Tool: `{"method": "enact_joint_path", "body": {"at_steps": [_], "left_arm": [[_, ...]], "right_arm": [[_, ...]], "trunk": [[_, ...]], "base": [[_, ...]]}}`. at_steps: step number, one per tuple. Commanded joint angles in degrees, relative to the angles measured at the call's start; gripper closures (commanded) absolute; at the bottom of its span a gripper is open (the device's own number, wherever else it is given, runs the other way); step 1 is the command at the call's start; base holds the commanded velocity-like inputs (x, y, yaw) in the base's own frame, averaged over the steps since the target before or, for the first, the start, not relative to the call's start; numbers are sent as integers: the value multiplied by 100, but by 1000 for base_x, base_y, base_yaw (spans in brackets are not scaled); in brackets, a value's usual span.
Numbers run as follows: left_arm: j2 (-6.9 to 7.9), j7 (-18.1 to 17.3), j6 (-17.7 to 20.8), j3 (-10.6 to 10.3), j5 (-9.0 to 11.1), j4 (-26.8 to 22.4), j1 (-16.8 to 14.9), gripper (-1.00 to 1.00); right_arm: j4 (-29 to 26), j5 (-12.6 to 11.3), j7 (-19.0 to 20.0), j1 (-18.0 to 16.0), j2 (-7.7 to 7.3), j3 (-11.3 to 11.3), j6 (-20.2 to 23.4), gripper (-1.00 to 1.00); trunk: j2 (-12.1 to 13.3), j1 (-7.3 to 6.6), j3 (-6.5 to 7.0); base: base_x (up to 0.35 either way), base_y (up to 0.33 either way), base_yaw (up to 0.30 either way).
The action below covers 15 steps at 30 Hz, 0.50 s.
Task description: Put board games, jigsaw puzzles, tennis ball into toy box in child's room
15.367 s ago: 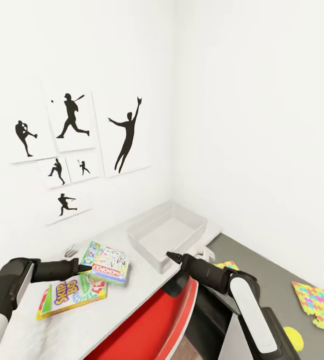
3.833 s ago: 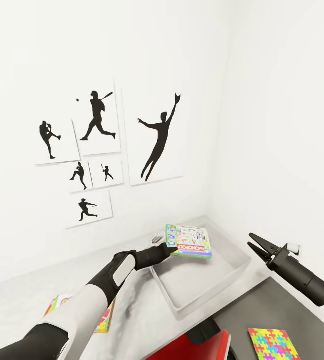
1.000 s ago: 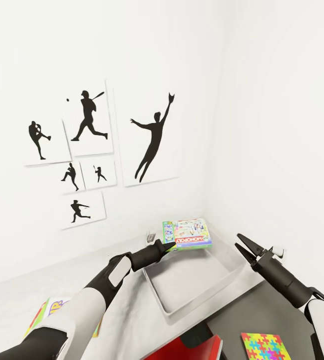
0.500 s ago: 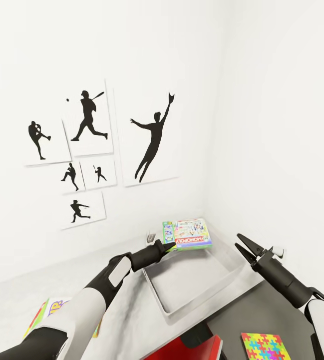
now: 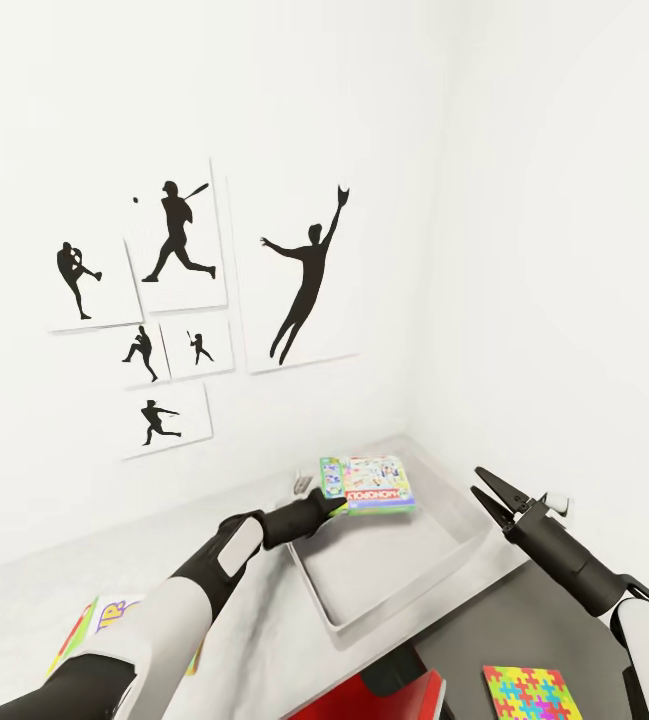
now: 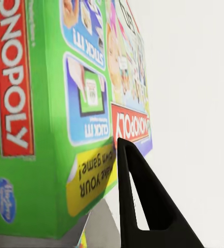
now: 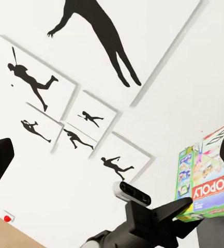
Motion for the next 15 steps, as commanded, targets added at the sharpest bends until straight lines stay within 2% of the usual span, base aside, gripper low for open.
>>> {"method": "enact_joint_path", "body": {"at_steps": [1,9,15], "left_arm": [[0,34,35,-3,48,13,-3,100],[0,506,-3,-9,69,241,-3,100],[0,733,-10,-15,68,406,-3,100]], "right_arm": [[1,-3,12,-3,1,-8,32,-100],[1,-3,15,-5,-7,-9,32,-100],[1,-3,27,-4,-13,-16,32,-100]], "trunk": [[-7,3,-5],[-7,3,-5],[-7,3,-5]], "base": [[0,0,0],[0,0,0],[0,0,0]]}}
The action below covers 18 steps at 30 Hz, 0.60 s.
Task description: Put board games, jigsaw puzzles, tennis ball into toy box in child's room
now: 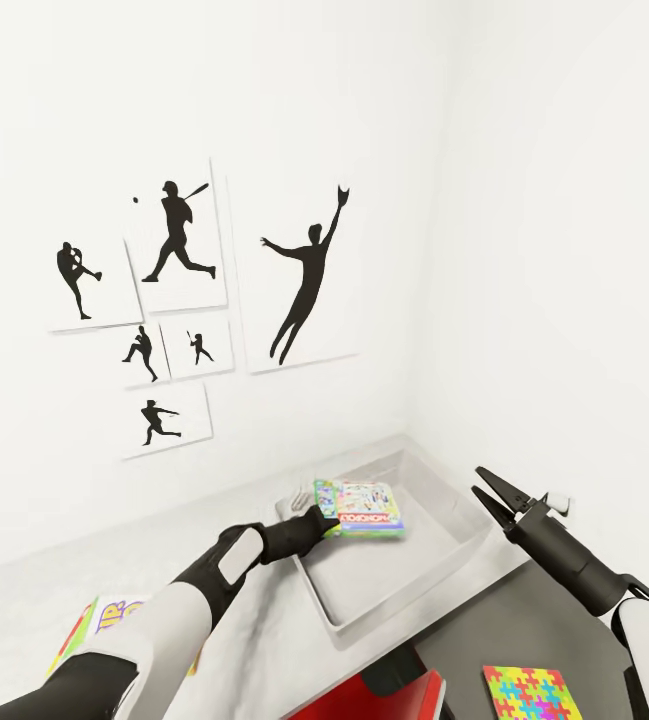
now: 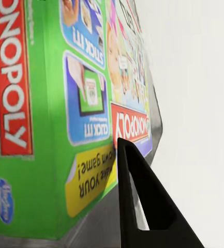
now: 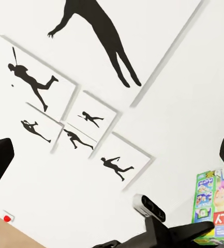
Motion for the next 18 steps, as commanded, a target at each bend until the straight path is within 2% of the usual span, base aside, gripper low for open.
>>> {"method": "enact_joint_path", "body": {"at_steps": [1,12,18], "left_arm": [[0,16,26,1,42,9,-3,100],[0,440,30,-25,42,65,-5,100],[0,540,30,-41,41,66,-9,100]], "right_arm": [[1,-3,16,-4,0,-8,32,-100],[1,-3,23,-2,2,-10,32,-100],[1,-3,23,-5,3,-10,32,-100]], "trunk": [[-7,3,-5],[-7,3,-5],[-7,3,-5]], "base": [[0,0,0],[0,0,0],[0,0,0]]}}
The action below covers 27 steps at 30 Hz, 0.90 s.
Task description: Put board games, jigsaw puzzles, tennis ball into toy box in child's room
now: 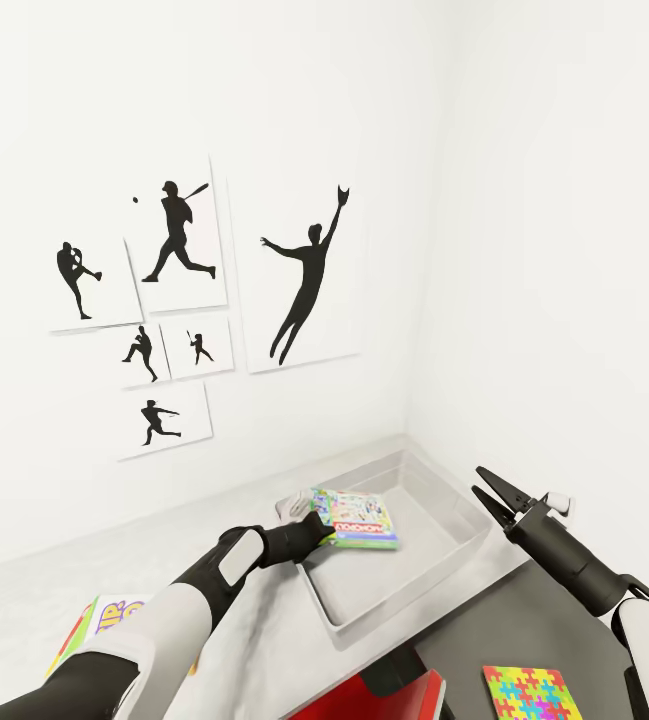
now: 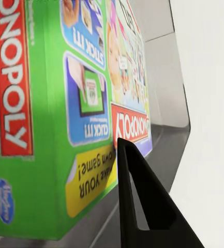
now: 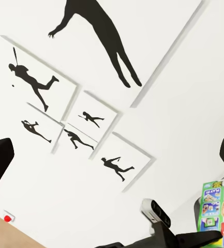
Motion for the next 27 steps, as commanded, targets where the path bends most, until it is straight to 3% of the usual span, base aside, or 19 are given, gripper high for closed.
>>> {"method": "enact_joint_path", "body": {"at_steps": [1,17,20,27], "left_arm": [[0,-2,17,-5,8,0,-4,100],[0,269,-56,-243,-1,-68,-6,100],[0,301,-379,-486,-1,-92,-6,100],[0,317,-491,-826,7,-330,-6,100]], "right_arm": [[1,-3,14,-4,1,-7,32,-100],[-1,-8,48,-2,-5,-16,32,-100],[-2,-7,49,-4,-12,-16,32,-100],[1,-8,49,-3,-14,-16,32,-100]], "trunk": [[-7,3,-5],[-7,3,-5],[-7,3,-5],[-7,3,-5]], "base": [[0,0,0],[0,0,0],[0,0,0],[0,0,0]]}}
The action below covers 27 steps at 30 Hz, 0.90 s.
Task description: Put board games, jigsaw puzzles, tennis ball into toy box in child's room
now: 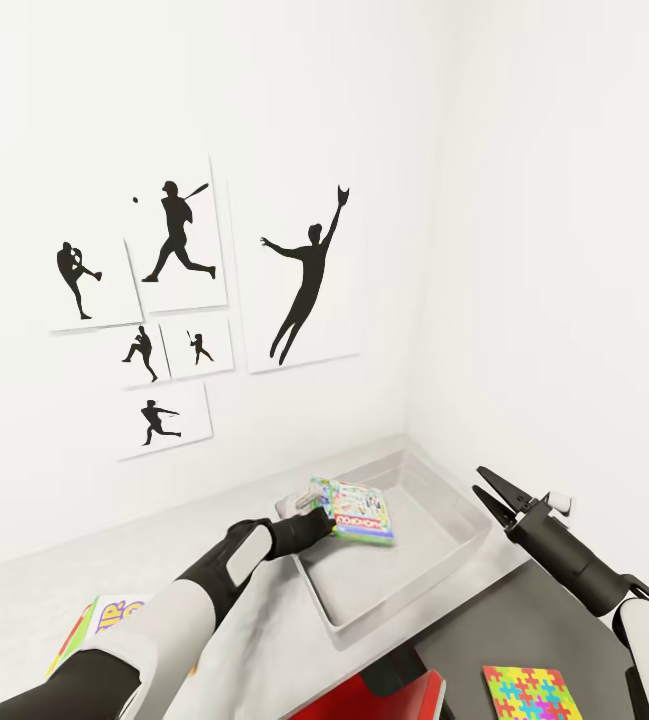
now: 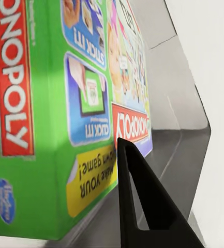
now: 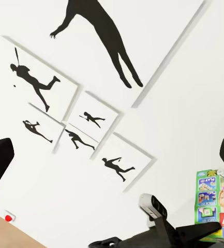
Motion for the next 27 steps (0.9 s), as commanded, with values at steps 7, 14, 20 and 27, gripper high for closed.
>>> {"method": "enact_joint_path", "body": {"at_steps": [7,14,20,27], "left_arm": [[0,-7,21,-242,9,-67,-3,100],[0,-7,39,-404,16,-104,-3,100],[0,-7,54,-420,35,-108,-3,100],[0,-7,69,-421,53,-109,-2,-100]], "right_arm": [[1,-4,14,-3,-8,-11,35,-100],[1,-5,14,-4,-9,-15,36,-100],[1,-6,14,-3,-9,-16,34,-100],[1,-4,14,-5,-9,-16,33,-100]], "trunk": [[-7,3,-5],[-7,3,-5],[-7,3,-5],[-7,3,-5]], "base": [[0,0,0],[0,0,0],[0,0,0],[0,0,0]]}}
